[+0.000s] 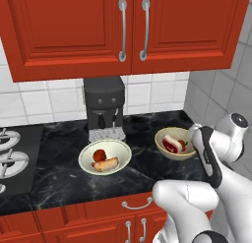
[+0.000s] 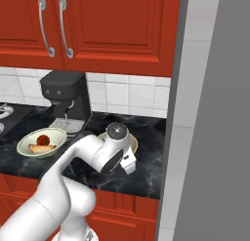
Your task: Place the bowl containing the steak and bell pepper in the microwave. Close the microwave door and press the start button to microwave the meal.
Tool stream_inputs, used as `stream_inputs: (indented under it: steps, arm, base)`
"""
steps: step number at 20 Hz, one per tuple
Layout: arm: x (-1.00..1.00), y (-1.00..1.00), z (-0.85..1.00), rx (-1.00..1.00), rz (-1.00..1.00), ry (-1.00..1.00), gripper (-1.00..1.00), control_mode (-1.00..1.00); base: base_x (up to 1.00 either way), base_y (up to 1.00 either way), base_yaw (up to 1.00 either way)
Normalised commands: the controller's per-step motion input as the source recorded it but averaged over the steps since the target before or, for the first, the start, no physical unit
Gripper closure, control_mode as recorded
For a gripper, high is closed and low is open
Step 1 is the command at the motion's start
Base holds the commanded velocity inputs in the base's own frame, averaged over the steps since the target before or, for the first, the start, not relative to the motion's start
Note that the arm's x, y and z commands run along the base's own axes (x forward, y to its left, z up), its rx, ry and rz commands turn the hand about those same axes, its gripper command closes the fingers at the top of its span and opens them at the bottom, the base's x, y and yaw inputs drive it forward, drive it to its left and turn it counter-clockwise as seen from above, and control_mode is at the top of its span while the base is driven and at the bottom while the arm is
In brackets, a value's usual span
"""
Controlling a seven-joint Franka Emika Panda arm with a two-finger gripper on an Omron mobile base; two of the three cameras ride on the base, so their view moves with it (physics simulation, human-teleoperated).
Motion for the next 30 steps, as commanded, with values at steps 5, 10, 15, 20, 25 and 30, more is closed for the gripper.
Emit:
stream_inputs:
  steps: [5,10,15,20,25,30]
  arm:
    - [0.17,0.0,-0.37,0.0,0.0,0.0,-1.0,-1.0]
    - [0.18,0.0,-0.3,0.0,0.0,0.0,-1.0,-1.0]
    - [0.15,0.0,-0.23,0.0,0.0,0.0,-1.0,-1.0]
    - [0.13,0.0,-0.18,0.0,0.0,0.0,-1.0,-1.0]
    - [0.16,0.0,-0.15,0.0,0.0,0.0,1.0,-1.0]
    - [0.09,0.0,-0.09,0.0,0.0,0.0,1.0,-1.0]
  base:
    - [0.0,0.0,0.0]
    - [0.0,0.0,0.0]
    - [0.0,0.0,0.0]
    - [0.0,0.0,0.0]
    - [0.0,0.0,0.0]
    - [0.0,0.0,0.0]
